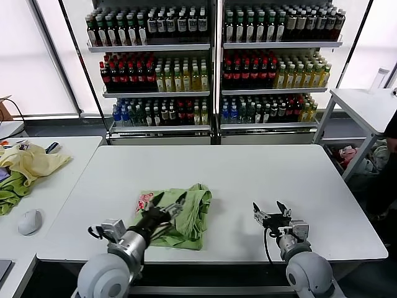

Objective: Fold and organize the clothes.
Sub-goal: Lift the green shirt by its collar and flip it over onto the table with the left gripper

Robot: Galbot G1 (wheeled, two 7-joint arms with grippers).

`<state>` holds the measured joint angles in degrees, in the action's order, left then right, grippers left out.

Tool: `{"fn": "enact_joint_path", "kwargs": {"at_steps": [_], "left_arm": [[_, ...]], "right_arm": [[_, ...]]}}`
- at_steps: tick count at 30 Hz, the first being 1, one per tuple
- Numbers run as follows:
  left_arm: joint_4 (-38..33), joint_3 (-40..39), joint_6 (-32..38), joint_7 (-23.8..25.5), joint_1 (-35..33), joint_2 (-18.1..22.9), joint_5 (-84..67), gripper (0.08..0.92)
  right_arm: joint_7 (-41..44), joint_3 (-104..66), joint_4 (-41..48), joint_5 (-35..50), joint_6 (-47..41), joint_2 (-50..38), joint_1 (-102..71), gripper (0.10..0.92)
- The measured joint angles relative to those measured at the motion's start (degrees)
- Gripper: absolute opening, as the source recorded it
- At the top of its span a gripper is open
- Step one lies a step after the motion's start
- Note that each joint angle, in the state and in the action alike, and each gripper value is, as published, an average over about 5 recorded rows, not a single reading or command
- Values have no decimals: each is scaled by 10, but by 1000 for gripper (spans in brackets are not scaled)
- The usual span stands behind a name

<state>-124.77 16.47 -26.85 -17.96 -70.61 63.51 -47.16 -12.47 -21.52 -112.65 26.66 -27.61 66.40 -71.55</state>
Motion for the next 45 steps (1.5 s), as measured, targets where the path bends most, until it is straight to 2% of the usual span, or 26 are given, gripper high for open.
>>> {"fn": "enact_joint_path", "kwargs": {"at_steps": [6,15,31,34,45], "left_arm": [[70,25,25,4,0,-15,39,823],[165,35,53,32,5,-16,67,823],[211,56,46,118,-1,-8,-5,822],[219,63,41,129,3,-4,-31,790],[243,97,23,148,6,28,-163,498]], "right_arm": [[0,-4,1,-8,2,5,-7,823],[0,-11,-5,-14,3,10,-16,823],[-1,-21,-20,-15,2,4,-27,823],[-1,-25,-23,-13,2,1,-30,823],[-1,-34,-35,-10,2,-4,-41,823]]}}
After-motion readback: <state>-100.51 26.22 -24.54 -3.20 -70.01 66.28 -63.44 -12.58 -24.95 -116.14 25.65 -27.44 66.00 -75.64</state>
